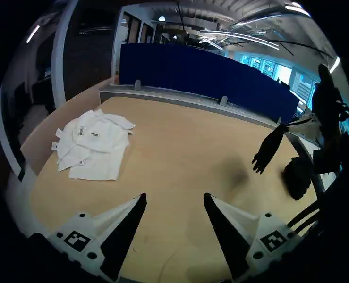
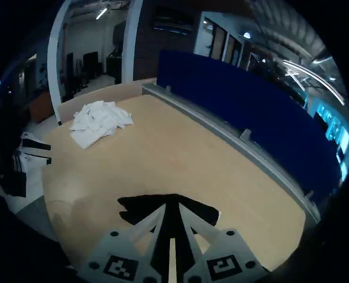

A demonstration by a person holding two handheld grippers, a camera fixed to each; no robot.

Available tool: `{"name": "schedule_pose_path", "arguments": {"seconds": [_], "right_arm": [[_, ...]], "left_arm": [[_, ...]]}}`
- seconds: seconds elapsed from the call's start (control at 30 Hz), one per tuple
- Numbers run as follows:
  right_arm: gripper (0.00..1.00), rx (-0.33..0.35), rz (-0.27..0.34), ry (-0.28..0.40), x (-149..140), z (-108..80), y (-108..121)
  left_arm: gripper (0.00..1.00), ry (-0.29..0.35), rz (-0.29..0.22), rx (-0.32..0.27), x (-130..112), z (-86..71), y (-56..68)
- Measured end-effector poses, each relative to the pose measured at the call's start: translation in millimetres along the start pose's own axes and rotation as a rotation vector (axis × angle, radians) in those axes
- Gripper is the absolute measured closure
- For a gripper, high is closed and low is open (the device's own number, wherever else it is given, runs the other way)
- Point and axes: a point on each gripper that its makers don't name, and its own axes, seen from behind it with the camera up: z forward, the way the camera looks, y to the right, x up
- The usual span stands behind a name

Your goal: Fold towel

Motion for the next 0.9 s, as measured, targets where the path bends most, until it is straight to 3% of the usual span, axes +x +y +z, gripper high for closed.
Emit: {"name": "schedule_pose_path", "arguments": {"seconds": [0.4, 0.9], "right_arm": [[0.97, -0.050, 0.043, 0.027, -4, -33.1, 55], [0.97, -0.139, 0.077, -0.003, -42, -82.9, 147]], "left_arm": [[0.10, -0.001, 0.031, -0.029, 5, 3.7, 14.9], [0.10, -0.008, 0.036, -0.033, 11, 7.6, 27.5]]}}
